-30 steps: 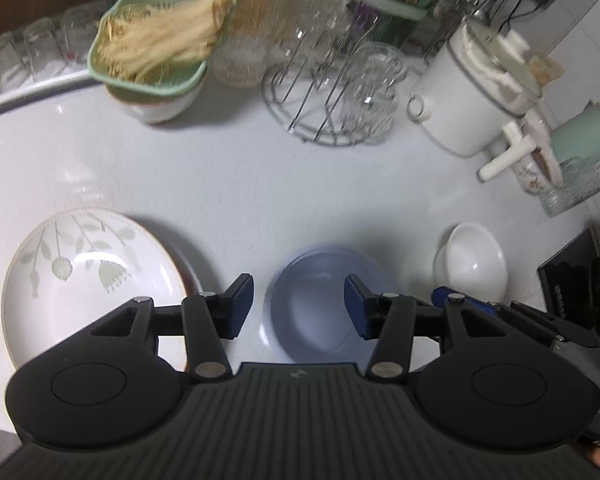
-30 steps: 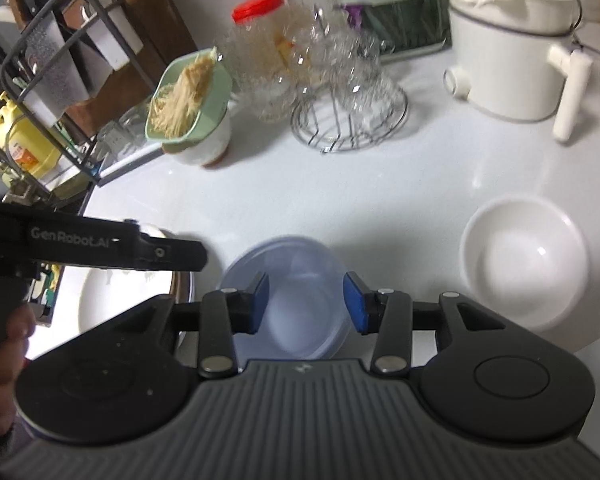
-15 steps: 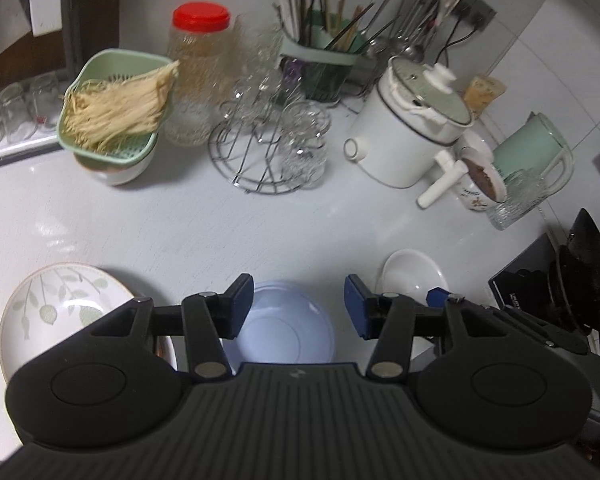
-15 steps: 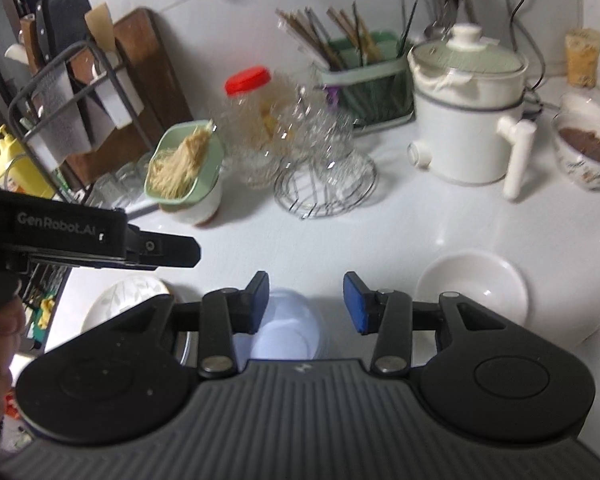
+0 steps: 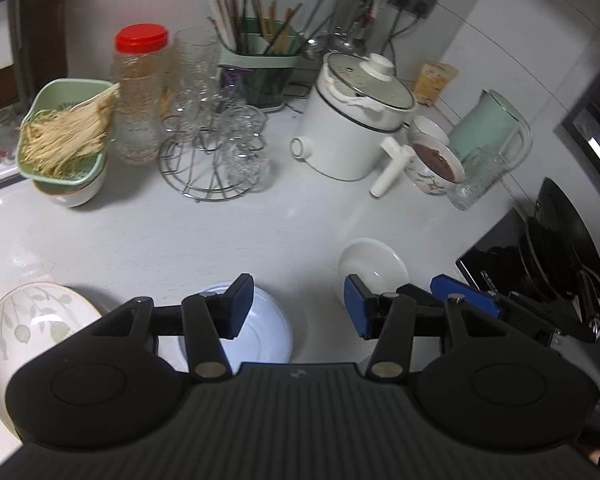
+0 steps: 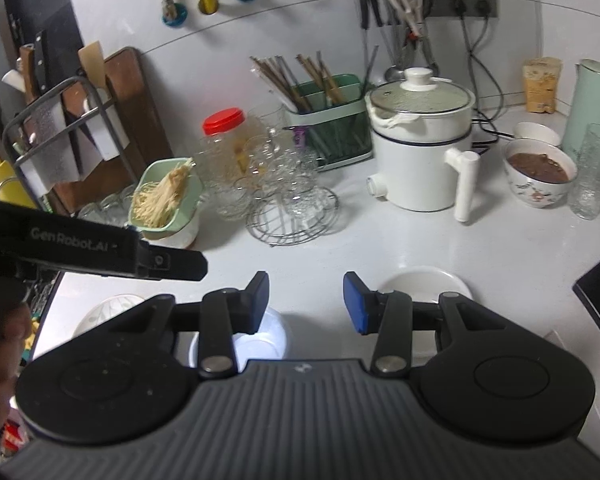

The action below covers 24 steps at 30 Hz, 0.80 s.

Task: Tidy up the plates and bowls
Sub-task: 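Move both grippers toward the white ceramic bowl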

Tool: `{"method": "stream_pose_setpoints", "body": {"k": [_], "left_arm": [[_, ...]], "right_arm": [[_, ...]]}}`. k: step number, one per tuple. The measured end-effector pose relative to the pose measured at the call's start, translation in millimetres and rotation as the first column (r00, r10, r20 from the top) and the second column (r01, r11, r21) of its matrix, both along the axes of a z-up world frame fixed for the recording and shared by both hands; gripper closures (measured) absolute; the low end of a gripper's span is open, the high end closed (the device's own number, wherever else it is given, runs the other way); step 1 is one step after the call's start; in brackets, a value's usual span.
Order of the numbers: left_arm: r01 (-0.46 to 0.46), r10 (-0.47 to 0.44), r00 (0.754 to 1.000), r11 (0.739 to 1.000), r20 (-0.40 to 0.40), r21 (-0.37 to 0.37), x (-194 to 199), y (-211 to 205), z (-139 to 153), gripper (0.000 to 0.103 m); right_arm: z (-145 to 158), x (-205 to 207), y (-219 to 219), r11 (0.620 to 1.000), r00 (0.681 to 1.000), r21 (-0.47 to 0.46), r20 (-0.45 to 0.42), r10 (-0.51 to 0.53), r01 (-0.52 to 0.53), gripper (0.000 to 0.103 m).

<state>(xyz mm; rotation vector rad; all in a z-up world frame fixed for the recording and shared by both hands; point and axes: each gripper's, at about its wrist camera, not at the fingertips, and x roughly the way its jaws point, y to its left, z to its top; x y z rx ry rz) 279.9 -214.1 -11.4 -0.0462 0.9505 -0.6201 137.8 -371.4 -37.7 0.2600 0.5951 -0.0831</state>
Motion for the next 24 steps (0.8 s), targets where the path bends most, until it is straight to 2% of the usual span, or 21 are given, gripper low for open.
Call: {"method": "stream_pose_setpoints", "body": {"k": [8, 11, 18, 21, 24], "left_arm": [[0.070, -0.071, 0.997, 0.997, 0.013, 0.028, 13, -36, -5, 0.047], [0.092, -0.093, 0.995, 0.995, 0.025, 0.039, 23, -49, -7, 0.047], [0.149, -0.146, 0.988, 0.984, -0.041, 0.093, 47, -77, -36, 0.047], [0.162, -0.155, 0.985, 0.982, -0.076, 0.099, 58, -88, -54, 0.044], [0.164, -0.153, 0.983, 0.980, -0.101, 0.109, 68, -99, -70, 0.043]], "right_arm": [[-6, -3, -26, 0.996, 0.996, 0.001, 0.018, -0.090, 0.090, 0.058], [-13, -1, -43, 0.991, 0.991, 0.017, 0.000, -0.132, 0.132, 0.058], [-38, 8, -68, 0.985, 0.981, 0.015, -0.089, -0.173, 0.175, 0.059], [-49, 11, -78, 0.980, 0.974, -0.012, -0.113, -0.199, 0.199, 0.059], [-60, 16, -89, 0.973, 0.963, 0.005, -0.140, -0.229, 0.231, 0.059]]}}
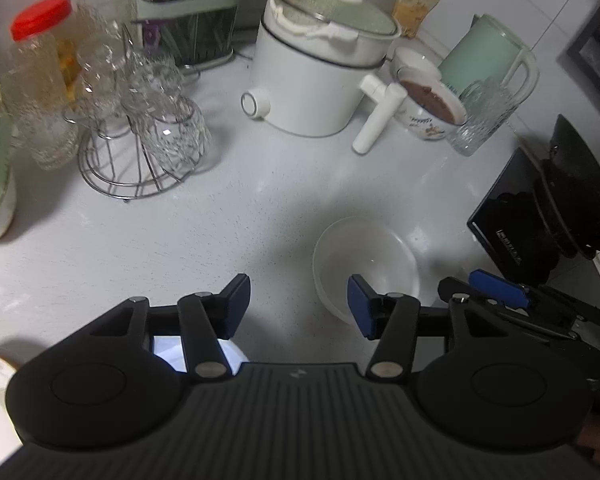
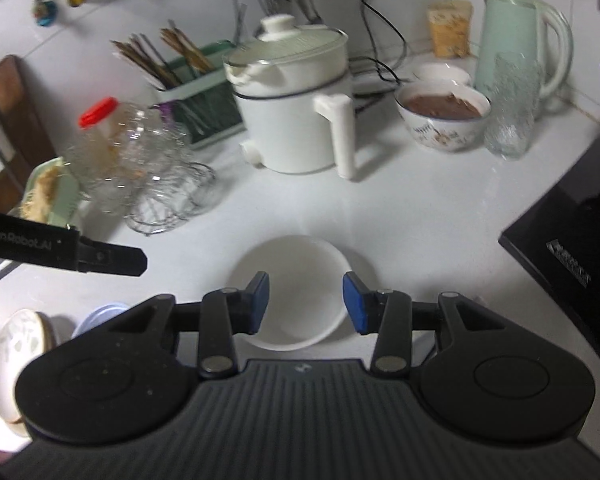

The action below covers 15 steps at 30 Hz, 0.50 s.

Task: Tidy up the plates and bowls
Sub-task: 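Move both grippers toward the white ceramic bowl, then close both grippers on the white bowl rim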

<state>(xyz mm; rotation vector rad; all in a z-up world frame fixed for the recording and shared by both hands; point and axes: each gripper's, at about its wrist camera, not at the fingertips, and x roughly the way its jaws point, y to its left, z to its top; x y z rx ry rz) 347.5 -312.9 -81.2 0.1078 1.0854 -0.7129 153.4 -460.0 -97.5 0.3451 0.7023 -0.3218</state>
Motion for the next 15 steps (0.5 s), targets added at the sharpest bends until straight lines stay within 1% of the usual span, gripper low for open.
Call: {"method": "stream_pose_setpoints", "body": {"k": [4, 5, 6, 8, 10, 13, 15], "left_arm": [[0.014, -0.014, 1.000, 1.000, -0.016, 0.012, 10, -10, -17, 0.043], [0.018, -0.018, 1.000, 1.000, -0.014, 0.014, 13, -12, -20, 0.043], [0.016, -0.016, 1.000, 1.000, -0.019, 0.021, 16, -14, -25, 0.043], [0.012, -0.011, 0.999, 1.000, -0.041, 0.020, 22, -15, -33, 0.043], [0.011, -0.010, 0.998, 1.000, -0.065, 0.015, 27, -16, -40, 0.043], [0.015, -0.013, 0.996, 1.000, -0.093, 0.017, 33, -19, -51, 0.043], [0.027, -0.026, 0.994, 1.000, -0.108, 0.006, 35, -22, -55, 0.043]], "right_arm": [[-13, 7, -8, 0.999, 0.999, 0.020, -0.024, -0.031, 0.032, 0.059], [-16, 10, -10, 0.999, 0.999, 0.023, -0.033, -0.042, 0.043, 0.054], [-18, 12, -12, 0.998, 0.998, 0.026, -0.040, -0.055, 0.056, 0.044], [-21, 16, -16, 0.997, 0.997, 0.037, -0.035, -0.074, 0.075, 0.037], [-24, 19, -20, 0.996, 0.997, 0.052, -0.025, -0.073, 0.074, 0.037], [-29, 25, -24, 0.994, 0.996, 0.056, -0.034, -0.087, 0.089, 0.037], [-34, 29, -26, 0.994, 0.995, 0.057, -0.043, -0.094, 0.097, 0.037]]}}
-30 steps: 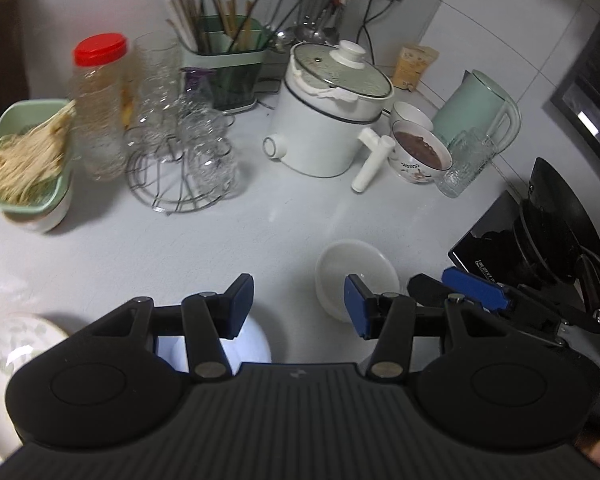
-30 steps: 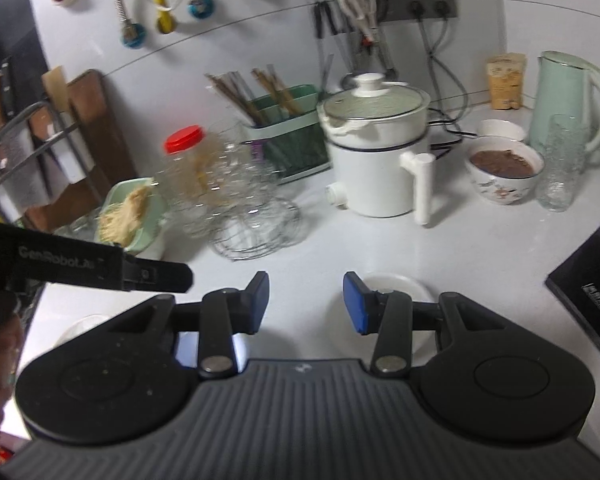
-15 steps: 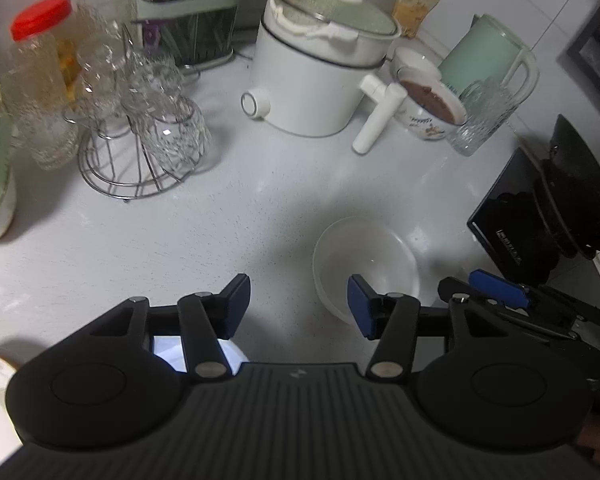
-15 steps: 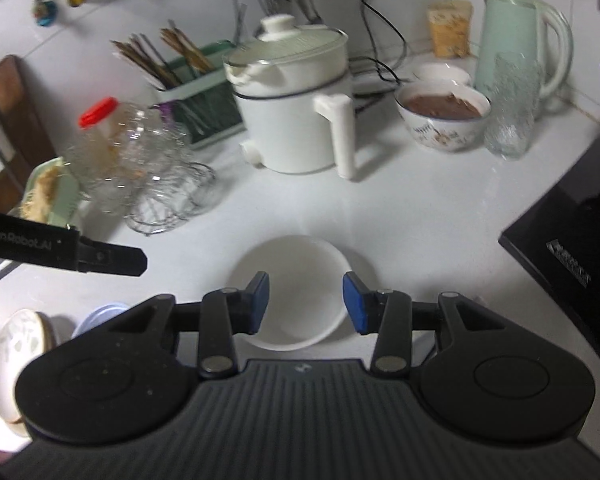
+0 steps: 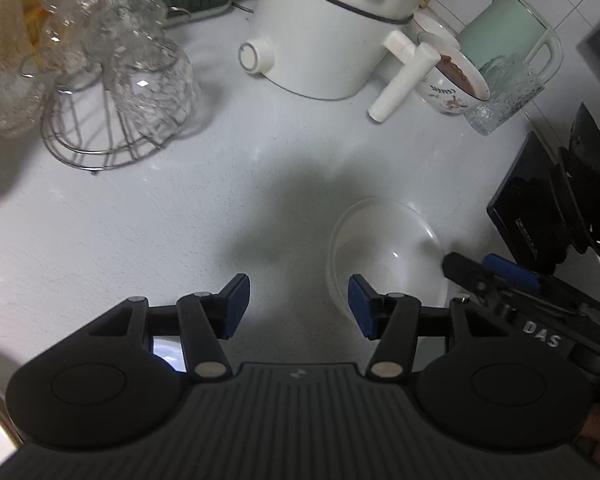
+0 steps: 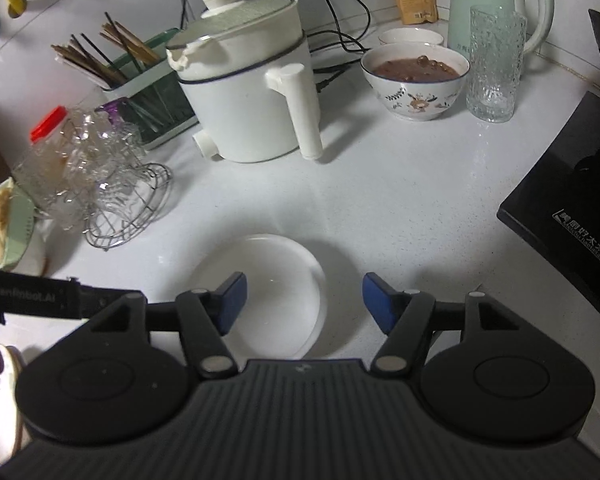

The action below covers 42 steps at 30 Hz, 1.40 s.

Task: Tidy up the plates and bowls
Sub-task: 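Close both grippers on the white bowl rim, then lift the white bowl and carry it toward the blue bowls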

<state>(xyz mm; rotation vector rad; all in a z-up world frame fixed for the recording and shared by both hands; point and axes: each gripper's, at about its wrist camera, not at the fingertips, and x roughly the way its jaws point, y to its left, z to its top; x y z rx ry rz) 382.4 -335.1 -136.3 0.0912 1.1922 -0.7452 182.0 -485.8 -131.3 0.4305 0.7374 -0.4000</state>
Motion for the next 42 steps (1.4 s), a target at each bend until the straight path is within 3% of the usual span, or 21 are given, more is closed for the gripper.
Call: {"method": "stream_pose_setpoints", "body": {"k": [7, 11, 15, 19, 21, 23, 26, 36, 42], "left_arm": [[0.057, -0.058, 0.998, 0.998, -0.038, -0.015, 4, -22, -15, 0.043], [0.087, -0.087, 0.995, 0.996, -0.044, -0.011, 5, -33, -21, 0.043], [0.089, -0.089, 0.993, 0.996, -0.082, -0.012, 8, -40, -28, 0.052], [0.081, -0.082, 0.990, 0.997, -0.118, -0.016, 12, -45, -33, 0.067], [0.091, -0.092, 0.988, 0.996, -0.122, -0.010, 11, -48, -35, 0.072], [0.104, -0.104, 0.987, 0.995, -0.119, -0.006, 10, -50, -36, 0.075], [0.127, -0.126, 0.988, 0.992, -0.089, 0.010, 6, -51, -36, 0.077], [0.109, -0.109, 0.989, 0.994, -0.102, -0.009, 3, -45, -24, 0.078], [0.063, -0.065, 0.993, 0.998, -0.100, -0.028, -2, -27, -3, 0.078]], "right_arm": [[-20, 11, -10, 0.998, 0.999, 0.056, -0.021, -0.029, 0.030, 0.040], [-28, 14, -14, 0.997, 0.998, 0.068, -0.038, -0.042, 0.045, 0.047], [-35, 17, -16, 0.995, 0.998, 0.088, -0.047, -0.041, 0.045, 0.055], [-40, 18, -18, 0.994, 0.998, 0.100, -0.045, -0.049, 0.053, 0.067], [-43, 17, -18, 0.992, 0.998, 0.115, -0.041, -0.047, 0.051, 0.085], [-45, 17, -16, 0.994, 0.998, 0.097, -0.046, -0.046, 0.050, 0.088], [-45, 15, -13, 0.996, 0.998, 0.081, -0.051, -0.041, 0.045, 0.089], [-36, 8, -13, 0.996, 0.999, 0.087, -0.046, -0.015, 0.019, 0.091], [-20, 7, -14, 0.990, 1.000, 0.144, -0.028, -0.001, 0.005, 0.090]]}}
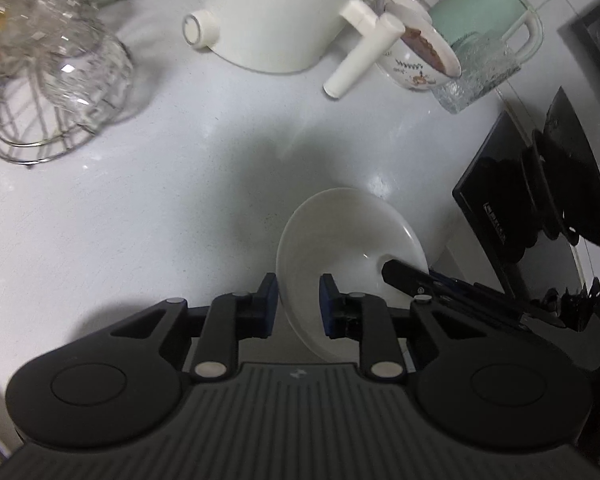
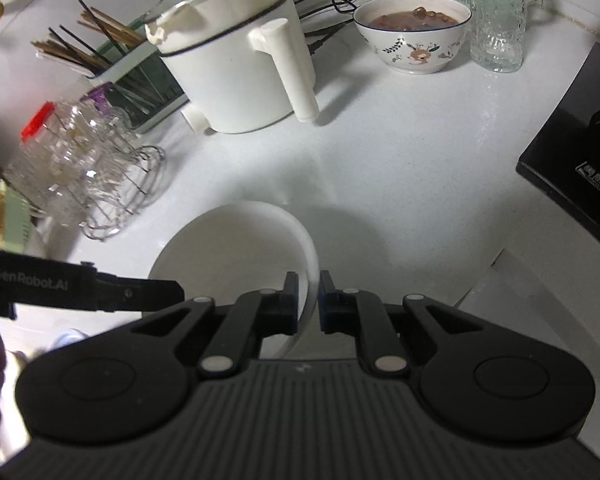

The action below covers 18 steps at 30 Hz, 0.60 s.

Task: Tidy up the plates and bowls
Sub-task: 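Lift the white bowl and carry it toward the blue bowls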

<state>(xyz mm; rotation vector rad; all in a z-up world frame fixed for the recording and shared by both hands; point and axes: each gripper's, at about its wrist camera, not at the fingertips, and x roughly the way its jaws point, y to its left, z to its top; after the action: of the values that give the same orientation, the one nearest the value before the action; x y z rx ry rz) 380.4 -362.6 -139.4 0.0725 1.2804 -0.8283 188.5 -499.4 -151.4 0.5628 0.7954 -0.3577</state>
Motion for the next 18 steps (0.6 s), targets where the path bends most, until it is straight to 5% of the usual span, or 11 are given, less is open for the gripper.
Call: {"method": "stream_pose_setpoints", "body": {"k": [18], "left_arm": [[-0.158, 0.160, 0.987, 0.986, 0.029, -0.049, -17, 68, 60, 0.078]], "right_arm": [[47, -1, 35, 0.985, 0.984, 0.043, 0.070, 0.166, -0.169, 0.088]]}}
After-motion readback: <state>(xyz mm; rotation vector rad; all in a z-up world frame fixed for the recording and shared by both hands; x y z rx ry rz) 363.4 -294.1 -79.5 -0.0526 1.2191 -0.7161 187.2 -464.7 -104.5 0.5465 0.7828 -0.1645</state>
